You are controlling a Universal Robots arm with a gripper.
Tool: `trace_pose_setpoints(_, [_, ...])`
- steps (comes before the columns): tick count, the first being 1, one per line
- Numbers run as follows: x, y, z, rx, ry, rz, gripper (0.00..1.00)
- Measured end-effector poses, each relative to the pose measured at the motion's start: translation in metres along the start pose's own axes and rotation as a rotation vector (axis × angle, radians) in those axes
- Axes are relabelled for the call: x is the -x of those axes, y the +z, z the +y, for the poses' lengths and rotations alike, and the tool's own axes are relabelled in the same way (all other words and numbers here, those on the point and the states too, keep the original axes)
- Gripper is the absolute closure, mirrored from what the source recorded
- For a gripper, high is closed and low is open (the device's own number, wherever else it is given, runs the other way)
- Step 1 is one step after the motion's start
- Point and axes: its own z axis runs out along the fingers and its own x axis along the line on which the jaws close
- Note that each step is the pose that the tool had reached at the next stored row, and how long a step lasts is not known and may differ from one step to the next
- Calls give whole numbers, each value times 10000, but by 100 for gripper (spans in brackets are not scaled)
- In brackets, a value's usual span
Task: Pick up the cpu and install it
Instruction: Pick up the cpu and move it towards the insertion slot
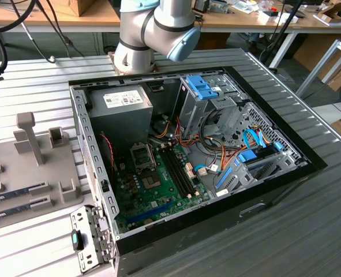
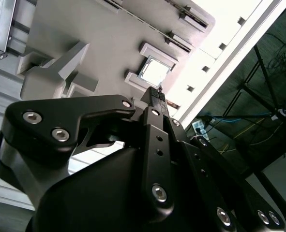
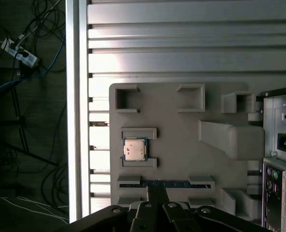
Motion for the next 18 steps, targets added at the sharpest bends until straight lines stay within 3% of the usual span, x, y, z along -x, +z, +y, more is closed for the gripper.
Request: trace_pose_setpoints(18, [2,49,2,0,0,1,89])
